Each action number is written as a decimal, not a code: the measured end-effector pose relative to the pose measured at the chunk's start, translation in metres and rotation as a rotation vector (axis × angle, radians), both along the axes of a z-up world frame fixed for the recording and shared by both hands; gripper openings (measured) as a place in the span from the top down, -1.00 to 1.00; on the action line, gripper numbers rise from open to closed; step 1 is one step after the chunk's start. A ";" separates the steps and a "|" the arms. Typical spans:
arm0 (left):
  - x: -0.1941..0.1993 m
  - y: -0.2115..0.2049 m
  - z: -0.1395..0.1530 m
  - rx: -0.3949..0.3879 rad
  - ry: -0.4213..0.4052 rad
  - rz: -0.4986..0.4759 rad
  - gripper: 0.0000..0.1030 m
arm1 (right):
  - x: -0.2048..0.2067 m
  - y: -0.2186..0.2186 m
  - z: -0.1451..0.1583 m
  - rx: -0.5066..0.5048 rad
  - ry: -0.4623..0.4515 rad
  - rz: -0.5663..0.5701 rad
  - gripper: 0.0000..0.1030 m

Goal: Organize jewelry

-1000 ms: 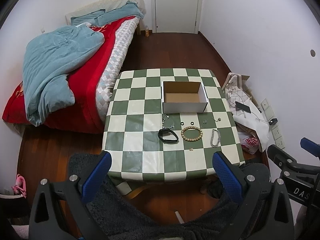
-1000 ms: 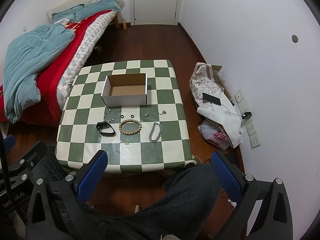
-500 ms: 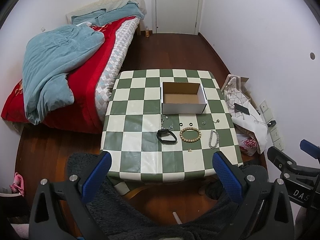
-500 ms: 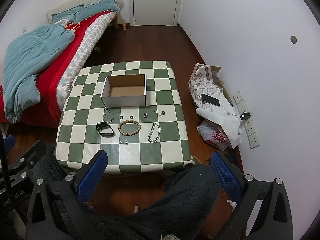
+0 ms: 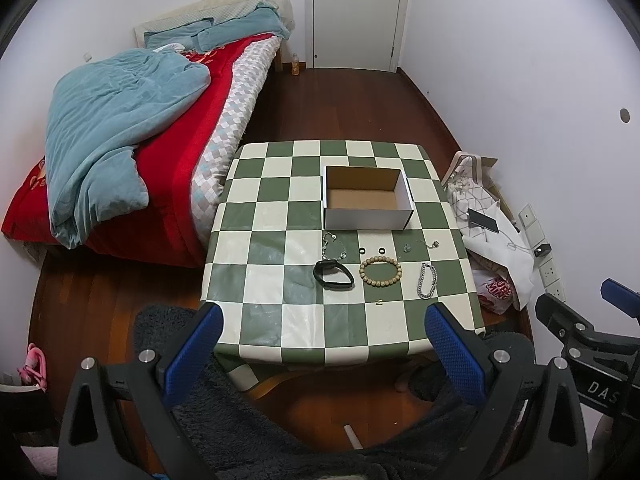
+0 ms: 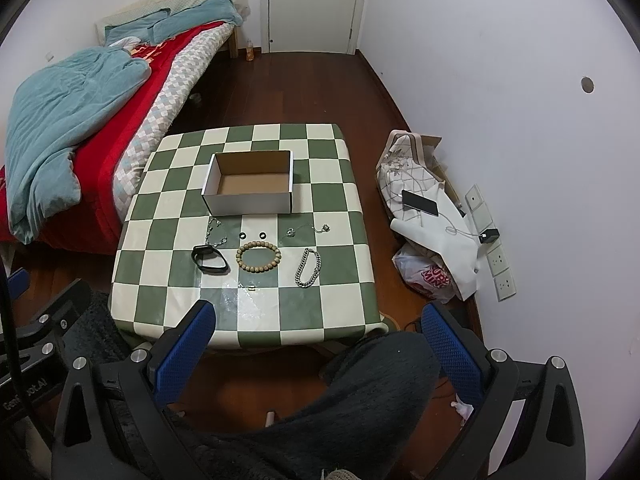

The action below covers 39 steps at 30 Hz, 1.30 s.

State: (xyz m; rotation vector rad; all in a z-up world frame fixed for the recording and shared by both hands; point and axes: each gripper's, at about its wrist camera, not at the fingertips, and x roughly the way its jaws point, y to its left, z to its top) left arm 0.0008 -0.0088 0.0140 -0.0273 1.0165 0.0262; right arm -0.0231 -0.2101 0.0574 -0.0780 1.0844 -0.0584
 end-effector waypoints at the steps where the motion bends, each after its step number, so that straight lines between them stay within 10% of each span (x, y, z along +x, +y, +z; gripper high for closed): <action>1: -0.001 0.001 0.000 -0.001 0.001 -0.001 -1.00 | 0.000 0.001 0.000 -0.001 -0.001 -0.002 -1.00; 39: -0.001 0.003 0.004 -0.010 -0.015 -0.002 -1.00 | 0.005 0.000 0.005 -0.017 -0.015 0.007 -1.00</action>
